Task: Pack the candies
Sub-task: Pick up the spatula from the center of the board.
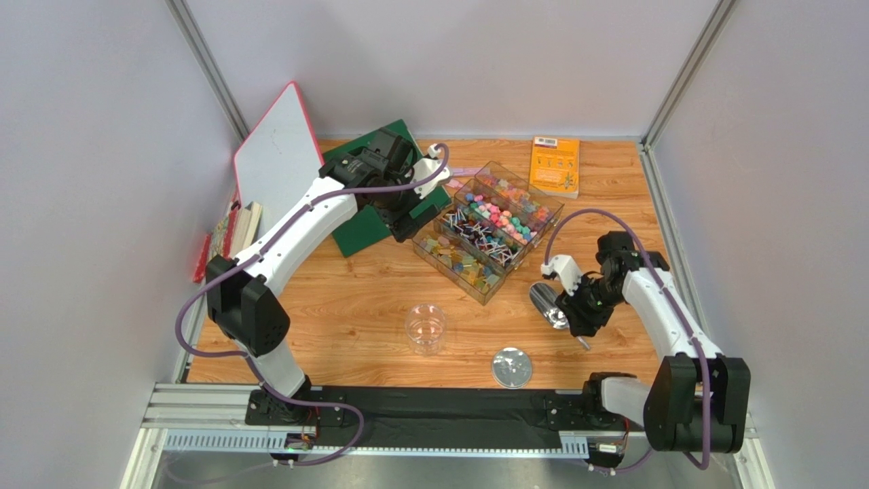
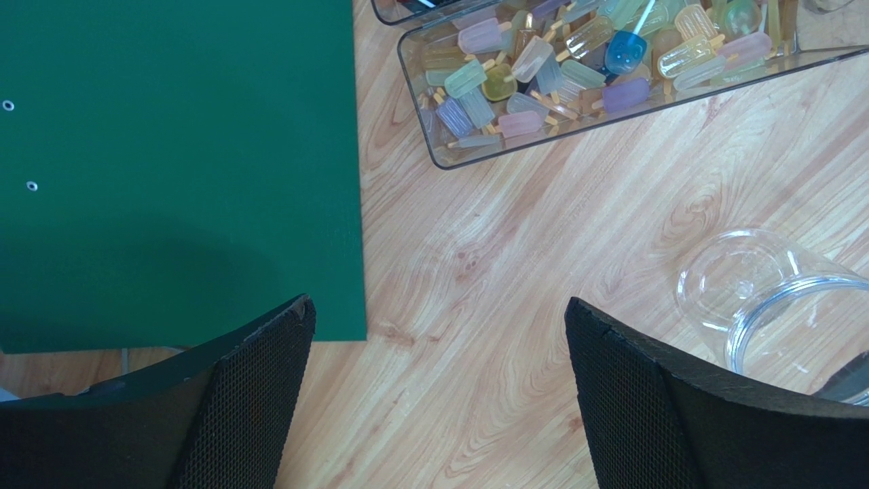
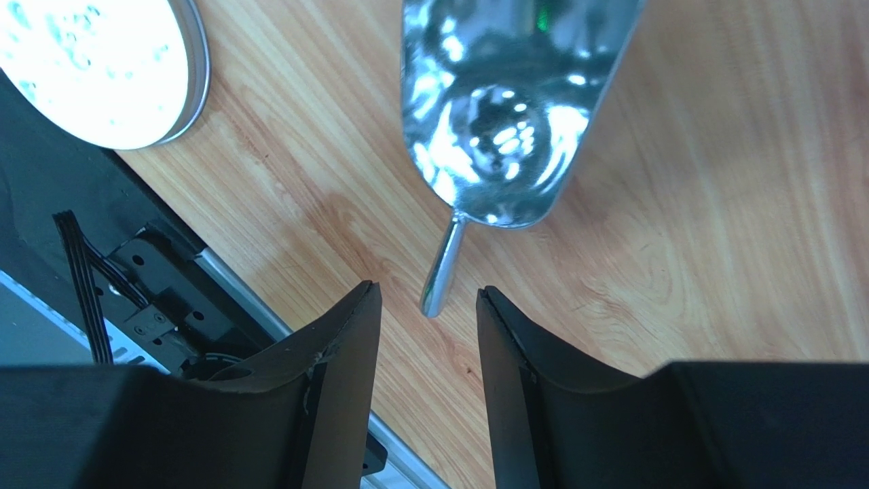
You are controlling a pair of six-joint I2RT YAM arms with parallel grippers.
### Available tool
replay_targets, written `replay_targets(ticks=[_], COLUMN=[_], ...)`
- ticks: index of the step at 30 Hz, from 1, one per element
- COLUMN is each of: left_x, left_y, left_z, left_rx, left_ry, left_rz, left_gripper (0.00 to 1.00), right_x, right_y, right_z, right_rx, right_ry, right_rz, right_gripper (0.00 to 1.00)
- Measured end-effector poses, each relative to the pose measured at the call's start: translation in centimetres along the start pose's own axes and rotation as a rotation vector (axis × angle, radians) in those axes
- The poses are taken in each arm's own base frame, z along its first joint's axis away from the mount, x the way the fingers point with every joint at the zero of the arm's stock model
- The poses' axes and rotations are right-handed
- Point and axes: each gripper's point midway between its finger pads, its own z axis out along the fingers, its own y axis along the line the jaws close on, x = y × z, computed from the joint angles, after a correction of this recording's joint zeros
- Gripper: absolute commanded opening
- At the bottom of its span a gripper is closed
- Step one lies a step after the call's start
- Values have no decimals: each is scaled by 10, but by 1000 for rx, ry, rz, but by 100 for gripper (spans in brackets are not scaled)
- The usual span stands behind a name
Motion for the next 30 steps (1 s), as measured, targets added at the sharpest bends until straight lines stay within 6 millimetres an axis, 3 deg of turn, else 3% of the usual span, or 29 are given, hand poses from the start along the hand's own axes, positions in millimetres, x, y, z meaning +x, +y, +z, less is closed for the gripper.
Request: replay_targets(ticks=[9, 18, 23, 28, 30], left_x=[1, 0, -2, -1, -2], left_y=[2, 1, -3, -6, -8], left_z=[0, 0, 3, 8, 11], left_rx=[-11, -25, -18, -5, 7], left_ry=[5, 10, 11, 21, 21], left_rz=[0, 12, 22, 17, 3], left_gripper=[97, 98, 97, 97, 96], right_x=[32, 30, 27, 25, 25], right_y=[19, -5, -14, -19, -20], right_z=[20, 36, 40, 39, 37], right_rx=[-36, 26, 50, 83, 106], right_ry=[52, 59, 54, 41, 36], right_rz=[-77, -83, -75, -73, -74], right_gripper=[43, 38, 27, 0, 0])
